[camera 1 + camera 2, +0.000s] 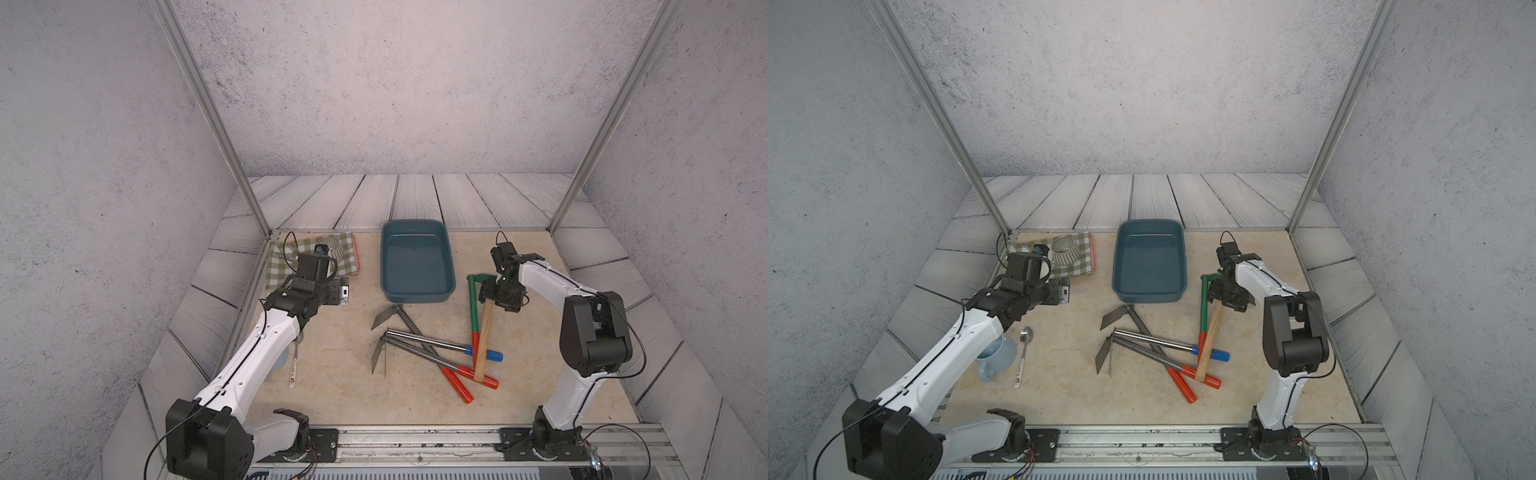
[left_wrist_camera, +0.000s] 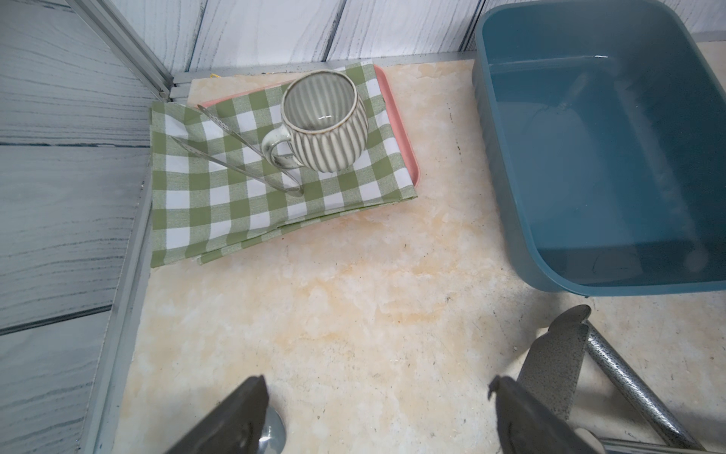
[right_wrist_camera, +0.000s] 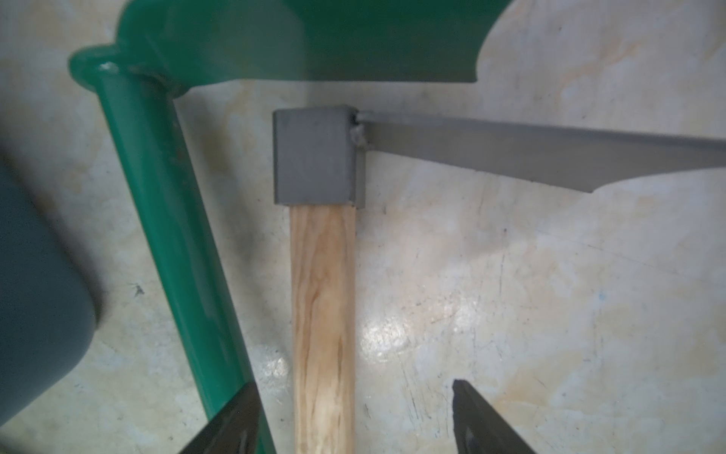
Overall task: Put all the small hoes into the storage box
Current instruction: Pick up the hoe from the center of the board.
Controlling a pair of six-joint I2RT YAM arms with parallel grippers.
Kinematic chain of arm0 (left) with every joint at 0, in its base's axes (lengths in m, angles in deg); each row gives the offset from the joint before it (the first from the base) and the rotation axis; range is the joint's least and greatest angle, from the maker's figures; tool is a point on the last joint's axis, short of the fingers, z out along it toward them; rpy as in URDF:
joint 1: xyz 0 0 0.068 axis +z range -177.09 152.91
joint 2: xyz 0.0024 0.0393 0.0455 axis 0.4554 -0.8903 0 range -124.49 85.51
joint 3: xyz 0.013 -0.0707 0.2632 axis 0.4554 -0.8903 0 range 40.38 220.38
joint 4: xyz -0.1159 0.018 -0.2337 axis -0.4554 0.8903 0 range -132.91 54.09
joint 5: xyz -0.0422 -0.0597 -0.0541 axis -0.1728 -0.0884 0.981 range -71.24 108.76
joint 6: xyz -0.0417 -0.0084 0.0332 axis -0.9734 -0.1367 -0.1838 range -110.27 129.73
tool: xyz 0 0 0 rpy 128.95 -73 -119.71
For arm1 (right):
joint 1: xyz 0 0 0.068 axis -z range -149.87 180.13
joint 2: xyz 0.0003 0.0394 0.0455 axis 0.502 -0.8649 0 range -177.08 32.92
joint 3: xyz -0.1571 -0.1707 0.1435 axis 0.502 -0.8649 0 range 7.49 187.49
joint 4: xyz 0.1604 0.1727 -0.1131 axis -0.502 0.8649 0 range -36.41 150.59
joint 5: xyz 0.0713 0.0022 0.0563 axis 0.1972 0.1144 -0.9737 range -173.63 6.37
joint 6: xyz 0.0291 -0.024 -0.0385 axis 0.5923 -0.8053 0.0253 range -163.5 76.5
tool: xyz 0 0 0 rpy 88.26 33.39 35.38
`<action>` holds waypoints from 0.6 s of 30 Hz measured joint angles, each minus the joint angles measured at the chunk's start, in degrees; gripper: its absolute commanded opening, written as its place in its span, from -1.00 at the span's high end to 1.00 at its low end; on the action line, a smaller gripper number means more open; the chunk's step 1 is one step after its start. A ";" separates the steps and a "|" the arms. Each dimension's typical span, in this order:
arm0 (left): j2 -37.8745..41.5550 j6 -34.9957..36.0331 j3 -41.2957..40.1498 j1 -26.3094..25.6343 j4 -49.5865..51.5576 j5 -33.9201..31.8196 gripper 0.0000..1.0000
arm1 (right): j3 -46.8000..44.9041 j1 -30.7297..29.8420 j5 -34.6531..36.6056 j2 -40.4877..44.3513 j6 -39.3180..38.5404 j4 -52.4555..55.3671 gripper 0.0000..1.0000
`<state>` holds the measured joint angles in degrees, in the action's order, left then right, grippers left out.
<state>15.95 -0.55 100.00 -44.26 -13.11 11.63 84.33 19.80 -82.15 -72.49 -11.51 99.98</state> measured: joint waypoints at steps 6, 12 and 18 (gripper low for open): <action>0.00 0.04 -0.02 0.00 0.00 0.04 -0.85 | 0.35 -0.63 0.63 -2.32 1.07 0.09 -0.35; 0.00 0.37 -0.09 -0.15 -0.02 0.07 -0.85 | 0.37 -1.25 0.94 -3.54 1.97 0.09 0.06; 0.00 0.61 -0.33 -0.24 -0.04 0.11 -0.85 | 0.48 -1.51 1.53 -3.56 2.14 0.00 0.38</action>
<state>15.95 0.06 99.67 -44.50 -13.15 11.74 84.81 18.29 -80.62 -76.05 -9.37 99.98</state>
